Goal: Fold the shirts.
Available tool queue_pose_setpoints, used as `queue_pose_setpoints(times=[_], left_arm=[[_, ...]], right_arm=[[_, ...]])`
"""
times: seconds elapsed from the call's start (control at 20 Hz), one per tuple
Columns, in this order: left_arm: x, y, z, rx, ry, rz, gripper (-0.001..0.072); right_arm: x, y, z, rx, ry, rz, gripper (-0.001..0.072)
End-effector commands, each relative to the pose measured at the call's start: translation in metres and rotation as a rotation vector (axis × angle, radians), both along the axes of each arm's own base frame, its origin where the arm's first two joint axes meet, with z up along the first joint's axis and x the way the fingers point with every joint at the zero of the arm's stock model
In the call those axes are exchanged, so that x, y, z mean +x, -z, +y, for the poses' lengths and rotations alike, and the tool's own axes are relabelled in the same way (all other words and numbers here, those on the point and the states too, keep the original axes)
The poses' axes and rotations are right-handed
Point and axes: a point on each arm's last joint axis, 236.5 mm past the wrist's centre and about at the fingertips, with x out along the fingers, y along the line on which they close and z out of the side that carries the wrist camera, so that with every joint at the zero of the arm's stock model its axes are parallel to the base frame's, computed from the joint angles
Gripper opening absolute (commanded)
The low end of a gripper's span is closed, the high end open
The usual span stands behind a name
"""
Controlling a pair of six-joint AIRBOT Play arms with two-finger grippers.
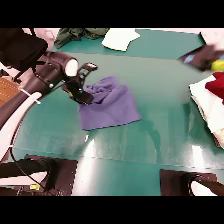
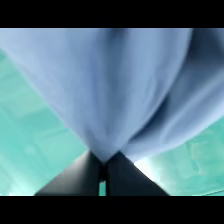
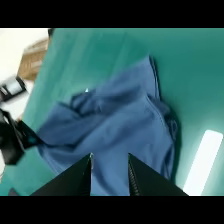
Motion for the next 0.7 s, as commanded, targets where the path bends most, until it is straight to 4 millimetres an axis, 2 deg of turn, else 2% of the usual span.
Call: queue_pose_setpoints(times=[0.0, 0.15, 0.2, 0.25, 0.35, 0.45, 0.5, 0.55, 0.65], left_arm=[[0.004, -0.008, 0.005, -0.077, -0.07, -0.021, 0.0024], [0.002, -0.003, -0.003, -0.109, -0.061, -0.01, 0.0026], [0.003, -0.002, -0.003, -0.109, -0.062, -0.016, 0.0026], [0.006, -0.002, -0.001, -0.104, -0.062, -0.026, 0.0026], [0.01, -0.002, 0.002, -0.089, -0.058, -0.046, 0.0027], [0.013, -0.002, 0.009, -0.058, -0.046, -0.06, 0.0028], [0.014, -0.002, 0.012, -0.047, -0.046, -0.062, 0.0149], [0.014, -0.002, 0.012, -0.049, -0.047, -0.065, 0.033], [0.018, -0.003, 0.008, -0.065, -0.047, -0.08, 0.0339]], right_arm=[[-0.013, 0.102, 0.037, -0.015, -0.021, 0.164, 0.028], [-0.003, 0.146, 0.082, -0.023, -0.077, 0.148, 0.0453], [-0.009, 0.164, 0.1, -0.044, -0.138, 0.193, 0.0531], [-0.024, 0.18, 0.116, -0.047, -0.224, 0.269, 0.0558], [-0.043, 0.198, 0.125, -0.054, -0.299, 0.359, 0.0558], [-0.04, 0.206, 0.113, -0.054, -0.237, 0.366, 0.0557], [-0.035, 0.21, 0.104, -0.056, -0.193, 0.356, 0.0557], [-0.028, 0.213, 0.101, -0.059, -0.166, 0.339, 0.0557], [-0.011, 0.216, 0.112, -0.056, -0.179, 0.282, 0.0557]])
